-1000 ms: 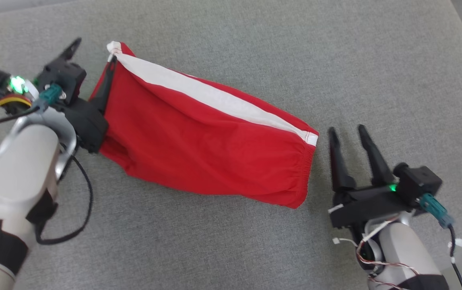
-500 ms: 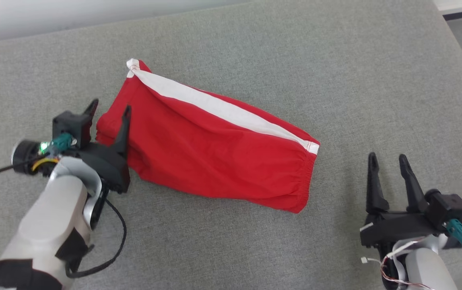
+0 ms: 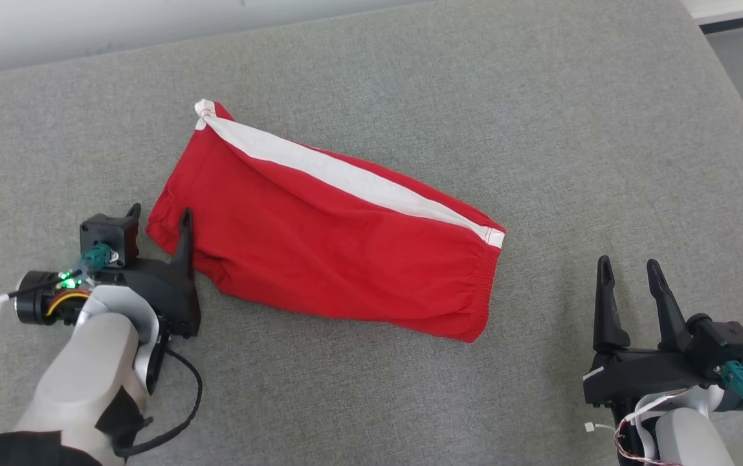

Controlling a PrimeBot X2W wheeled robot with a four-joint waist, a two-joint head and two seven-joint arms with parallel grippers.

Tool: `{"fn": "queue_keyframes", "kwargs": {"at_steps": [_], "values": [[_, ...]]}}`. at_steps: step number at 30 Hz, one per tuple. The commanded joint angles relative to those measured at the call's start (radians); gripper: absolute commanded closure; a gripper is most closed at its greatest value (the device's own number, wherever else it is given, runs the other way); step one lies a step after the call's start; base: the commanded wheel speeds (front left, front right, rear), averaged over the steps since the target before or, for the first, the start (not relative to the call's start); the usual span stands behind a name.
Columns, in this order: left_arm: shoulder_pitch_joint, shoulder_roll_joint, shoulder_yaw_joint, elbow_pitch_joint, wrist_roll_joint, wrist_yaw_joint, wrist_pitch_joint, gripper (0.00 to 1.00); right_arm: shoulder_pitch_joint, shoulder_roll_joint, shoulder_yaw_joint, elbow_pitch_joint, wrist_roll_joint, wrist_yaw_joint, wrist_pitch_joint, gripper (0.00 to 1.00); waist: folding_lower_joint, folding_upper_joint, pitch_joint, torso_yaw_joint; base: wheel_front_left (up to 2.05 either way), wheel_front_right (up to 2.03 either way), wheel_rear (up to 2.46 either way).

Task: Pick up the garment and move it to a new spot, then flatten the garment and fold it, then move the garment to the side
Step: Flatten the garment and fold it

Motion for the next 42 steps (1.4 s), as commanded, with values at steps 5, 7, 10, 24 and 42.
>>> {"fn": "queue_keyframes", "kwargs": {"at_steps": [5,7,10,24,42], "values": [[0.040,-0.029,-0.010,0.057,0.003,-0.004,-0.002,1.00,0.023,0.006,-0.007,0.003,-0.010,-0.003,0.000,0.00,0.0001,0.0000,-0.023,0.011,0.00,0.00,0.00],[0.042,-0.035,-0.010,0.066,0.000,-0.007,-0.002,1.00,0.023,0.006,-0.003,0.006,-0.007,-0.003,0.000,0.00,0.0001,0.0000,-0.031,0.017,0.00,0.00,0.00],[0.058,-0.047,0.000,0.053,-0.004,-0.014,-0.002,1.00,0.027,0.007,0.001,0.009,-0.003,-0.003,0.000,0.00,0.0001,0.0000,-0.049,0.028,0.00,0.00,0.00],[0.300,-0.058,0.151,-0.170,0.042,0.064,-0.003,1.00,0.101,0.008,-0.008,0.032,-0.011,-0.003,0.000,0.00,0.0001,0.0000,-0.193,0.109,0.00,0.00,0.00],[0.603,-0.123,0.339,-0.332,0.169,0.072,-0.003,0.00,0.177,0.008,0.023,0.046,-0.019,-0.003,0.000,0.00,0.0001,0.0000,-0.290,0.143,0.00,0.00,0.00]]}}
